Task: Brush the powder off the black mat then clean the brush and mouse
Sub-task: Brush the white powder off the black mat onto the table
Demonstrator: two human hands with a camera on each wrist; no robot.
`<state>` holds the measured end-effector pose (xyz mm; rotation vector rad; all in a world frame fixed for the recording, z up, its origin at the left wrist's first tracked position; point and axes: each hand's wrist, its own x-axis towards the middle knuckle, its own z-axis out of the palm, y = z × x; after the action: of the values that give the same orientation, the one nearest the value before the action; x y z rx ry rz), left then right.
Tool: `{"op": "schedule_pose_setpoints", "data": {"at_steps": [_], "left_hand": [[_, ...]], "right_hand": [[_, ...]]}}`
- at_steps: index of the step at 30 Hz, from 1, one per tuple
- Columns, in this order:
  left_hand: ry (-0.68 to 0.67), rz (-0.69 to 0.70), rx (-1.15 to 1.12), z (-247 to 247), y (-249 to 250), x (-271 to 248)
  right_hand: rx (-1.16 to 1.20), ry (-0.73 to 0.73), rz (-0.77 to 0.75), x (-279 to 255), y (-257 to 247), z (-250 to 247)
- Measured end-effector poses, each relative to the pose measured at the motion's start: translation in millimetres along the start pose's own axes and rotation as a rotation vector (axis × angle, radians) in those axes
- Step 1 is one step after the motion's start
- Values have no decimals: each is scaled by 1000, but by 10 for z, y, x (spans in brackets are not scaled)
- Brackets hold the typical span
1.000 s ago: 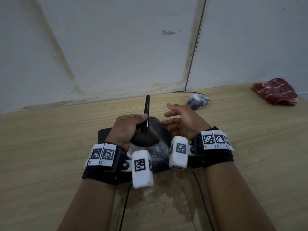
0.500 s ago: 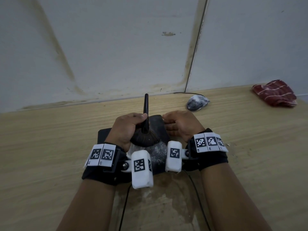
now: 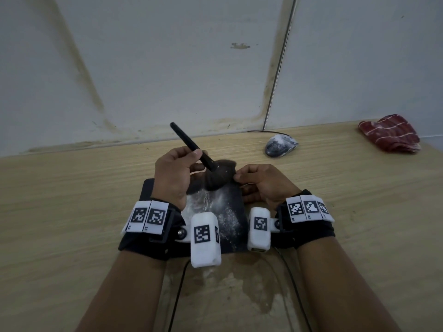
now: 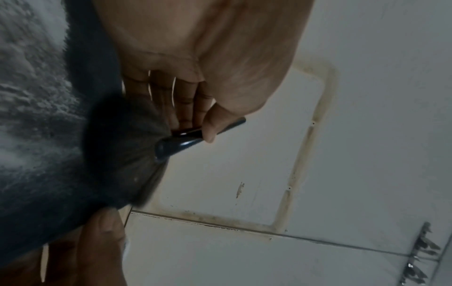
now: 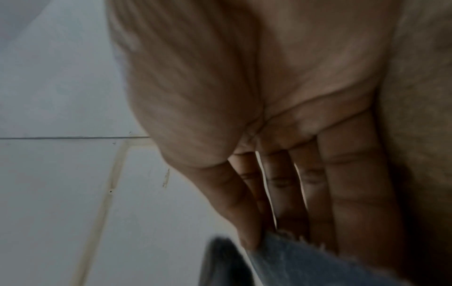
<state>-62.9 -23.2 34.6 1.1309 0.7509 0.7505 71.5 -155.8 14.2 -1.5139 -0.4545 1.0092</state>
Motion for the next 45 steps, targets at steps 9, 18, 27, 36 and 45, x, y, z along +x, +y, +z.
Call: {"op": "schedule_pose_setpoints", "data": {"at_steps": [9, 18, 27, 36, 45], "left_hand": [[-68, 250, 62, -31, -12, -61], [-212, 220, 291, -176, 155, -57], [-257, 160, 173, -85, 72, -97], [-186, 219, 207, -126, 164, -84], [-398, 187, 342, -95, 129, -113]], "right_hand": [[-31, -23, -3, 11, 26, 49], [-4, -36, 12, 36, 38, 63], [-2, -37, 2, 19, 15, 72], [-38, -19, -14, 23, 18, 73], [-4, 48, 67, 71, -28, 81]]}}
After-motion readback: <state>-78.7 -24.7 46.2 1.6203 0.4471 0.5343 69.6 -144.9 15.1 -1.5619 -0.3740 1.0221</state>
